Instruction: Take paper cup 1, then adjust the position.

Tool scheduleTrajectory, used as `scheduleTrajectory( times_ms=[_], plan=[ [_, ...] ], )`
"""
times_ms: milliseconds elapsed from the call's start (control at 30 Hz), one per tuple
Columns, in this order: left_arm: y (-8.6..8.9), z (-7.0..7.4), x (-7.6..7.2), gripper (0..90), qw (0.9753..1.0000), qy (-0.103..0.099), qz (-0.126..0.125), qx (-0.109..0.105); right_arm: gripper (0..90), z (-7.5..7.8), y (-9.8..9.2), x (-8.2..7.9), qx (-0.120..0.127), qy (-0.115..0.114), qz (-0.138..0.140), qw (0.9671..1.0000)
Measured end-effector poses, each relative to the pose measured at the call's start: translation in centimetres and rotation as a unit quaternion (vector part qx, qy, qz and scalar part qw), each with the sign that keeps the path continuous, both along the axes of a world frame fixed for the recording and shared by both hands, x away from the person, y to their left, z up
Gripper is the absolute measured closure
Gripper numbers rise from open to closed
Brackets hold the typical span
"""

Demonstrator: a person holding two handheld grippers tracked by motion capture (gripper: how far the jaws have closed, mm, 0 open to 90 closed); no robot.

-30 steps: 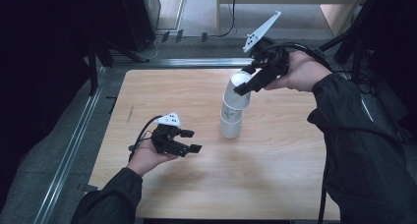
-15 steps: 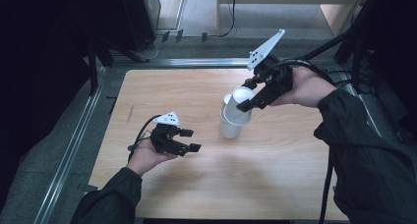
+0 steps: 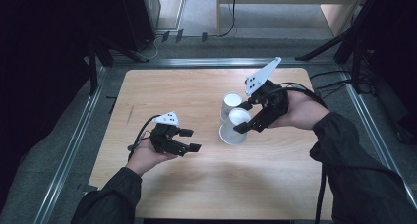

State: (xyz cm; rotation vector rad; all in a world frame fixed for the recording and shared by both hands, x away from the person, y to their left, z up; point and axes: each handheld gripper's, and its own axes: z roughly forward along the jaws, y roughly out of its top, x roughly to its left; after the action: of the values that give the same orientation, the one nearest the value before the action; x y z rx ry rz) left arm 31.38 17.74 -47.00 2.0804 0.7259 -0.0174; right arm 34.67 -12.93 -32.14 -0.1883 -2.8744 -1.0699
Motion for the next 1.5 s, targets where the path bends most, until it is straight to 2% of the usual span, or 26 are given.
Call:
scheduleTrajectory(
  times_ms=[67, 367, 400, 433, 867, 1100, 1233, 1333, 1367, 1500],
  plan=[
    [0.0, 0.0, 0.0, 27.4, 1.0, 0.0, 0.0, 0.001, 35.4, -0.4, 0.0, -0.1, 0.004, 0.001, 0.002, 1.0],
    [0.1, 0.1, 0.0, 25.7, 1.0, 0.002, -0.001, -0.004, 35.4, -3.8, -0.1, -0.7, 0.036, 0.015, -0.005, 0.9992],
    [0.1, 0.1, 0.0, 25.5, 1.0, 0.002, -0.001, -0.004, 35.4, -3.8, -0.1, -0.7, 0.036, 0.015, -0.005, 0.9992],
    [0.1, 0.2, 0.0, 25.3, 1.0, 0.003, -0.003, -0.004, 35.4, -4.5, -0.1, -0.7, 0.043, 0.018, -0.008, 0.9989],
    [-0.1, 0.2, 0.0, 20.3, 0.9999, -0.002, -0.016, -0.002, 35.4, -8.8, -0.5, -1.0, 0.07, 0.038, -0.026, 0.9965],
    [0.0, 0.3, 0.0, 17.6, 0.9997, -0.006, -0.016, -0.018, 35.5, -10.0, -0.6, -0.9, 0.083, 0.044, -0.035, 0.9949],
    [0.1, 0.3, 0.1, 17.4, 0.9991, -0.009, -0.029, -0.031, 35.5, -10.8, -0.5, -0.9, 0.101, 0.046, -0.044, 0.9929],
    [0.0, 0.2, 0.0, 17.7, 0.9988, -0.018, -0.035, -0.03, 35.5, -11.2, -0.5, -0.9, 0.107, 0.049, -0.046, 0.992],
    [-0.1, 0.1, 0.0, 17.6, 0.9983, -0.02, -0.043, -0.033, 35.5, -11.5, -0.5, -0.8, 0.111, 0.049, -0.049, 0.9913],
    [-0.4, 0.0, 0.0, 17.7, 0.998, -0.017, -0.05, -0.034, 35.5, -12.0, -0.6, -0.6, 0.12, 0.051, -0.054, 0.99]
  ],
)
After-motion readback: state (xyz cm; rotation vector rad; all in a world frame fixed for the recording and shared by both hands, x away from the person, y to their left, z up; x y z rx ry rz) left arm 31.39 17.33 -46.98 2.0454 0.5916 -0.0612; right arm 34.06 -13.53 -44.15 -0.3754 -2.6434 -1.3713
